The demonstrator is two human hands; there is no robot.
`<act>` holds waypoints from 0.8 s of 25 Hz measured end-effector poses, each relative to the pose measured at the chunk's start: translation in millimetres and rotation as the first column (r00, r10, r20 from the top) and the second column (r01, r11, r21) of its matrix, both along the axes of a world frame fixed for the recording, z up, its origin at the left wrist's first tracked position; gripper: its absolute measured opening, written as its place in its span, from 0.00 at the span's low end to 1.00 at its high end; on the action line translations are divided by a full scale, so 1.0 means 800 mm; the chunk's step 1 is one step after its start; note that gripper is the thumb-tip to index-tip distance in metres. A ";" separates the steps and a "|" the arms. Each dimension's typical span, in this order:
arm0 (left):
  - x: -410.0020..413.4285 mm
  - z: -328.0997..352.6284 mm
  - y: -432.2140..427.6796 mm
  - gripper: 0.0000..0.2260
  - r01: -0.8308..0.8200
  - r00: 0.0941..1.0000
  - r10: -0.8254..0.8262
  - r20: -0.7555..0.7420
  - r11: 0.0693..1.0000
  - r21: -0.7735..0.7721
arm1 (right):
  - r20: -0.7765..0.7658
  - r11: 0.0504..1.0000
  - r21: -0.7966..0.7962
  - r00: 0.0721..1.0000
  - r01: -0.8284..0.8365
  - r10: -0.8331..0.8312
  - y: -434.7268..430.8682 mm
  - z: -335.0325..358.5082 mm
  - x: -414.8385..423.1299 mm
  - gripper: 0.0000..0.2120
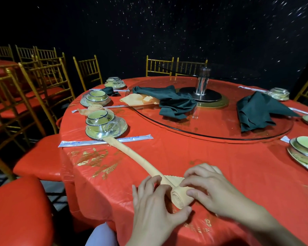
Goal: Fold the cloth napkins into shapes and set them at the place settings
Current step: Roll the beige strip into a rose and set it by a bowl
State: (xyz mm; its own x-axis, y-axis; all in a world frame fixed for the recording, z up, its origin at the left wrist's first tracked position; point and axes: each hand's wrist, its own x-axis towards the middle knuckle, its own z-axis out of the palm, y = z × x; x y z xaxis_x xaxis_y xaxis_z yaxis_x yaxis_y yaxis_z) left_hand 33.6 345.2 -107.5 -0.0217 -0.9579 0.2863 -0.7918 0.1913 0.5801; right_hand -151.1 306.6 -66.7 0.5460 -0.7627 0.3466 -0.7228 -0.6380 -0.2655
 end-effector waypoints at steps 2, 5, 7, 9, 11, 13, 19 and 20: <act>0.000 -0.015 0.000 0.30 0.016 1.000 -0.016 0.002 0.994 -0.109 | -0.025 1.000 -0.008 1.000 -0.018 0.018 -0.012 0.001 0.006 0.11; 0.002 -0.027 -0.007 0.23 -0.022 1.000 0.024 0.009 0.975 -0.222 | -0.066 0.999 0.023 0.997 -0.038 0.040 -0.027 0.004 0.015 0.17; 0.005 -0.026 -0.011 0.19 -0.058 0.998 0.053 -0.028 0.967 -0.247 | -0.051 0.999 0.002 0.998 -0.048 0.048 -0.030 0.004 0.018 0.16; 0.008 -0.024 -0.016 0.17 -0.083 0.995 0.067 -0.073 0.967 -0.239 | 0.020 0.999 -0.013 0.999 -0.031 0.031 -0.026 0.003 0.016 0.12; 0.011 -0.021 -0.021 0.16 -0.090 0.991 0.068 -0.112 0.976 -0.199 | 0.062 0.999 -0.008 0.998 -0.032 0.032 -0.019 -0.001 0.011 0.10; 0.014 -0.015 -0.023 0.16 -0.070 0.991 0.052 -0.124 0.988 -0.139 | 0.045 0.999 -0.005 0.998 -0.043 0.043 -0.013 -0.004 0.007 0.12; 0.027 0.009 -0.029 0.32 -0.108 0.994 0.109 -0.018 0.993 0.044 | -0.019 0.998 0.048 0.999 -0.034 0.035 -0.033 0.002 0.023 0.14; 0.028 0.009 -0.030 0.35 -0.124 0.992 0.124 -0.002 0.992 0.038 | -0.029 0.998 0.056 0.999 -0.038 0.040 -0.040 0.004 0.027 0.14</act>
State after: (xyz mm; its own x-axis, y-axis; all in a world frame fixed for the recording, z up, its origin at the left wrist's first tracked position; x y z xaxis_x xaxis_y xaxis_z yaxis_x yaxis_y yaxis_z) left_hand 56.3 321.1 -100.4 0.0989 -0.9633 0.2496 -0.8057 0.0697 0.5882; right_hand -129.2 275.0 -63.8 0.5849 -0.7583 0.2879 -0.7060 -0.6507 -0.2796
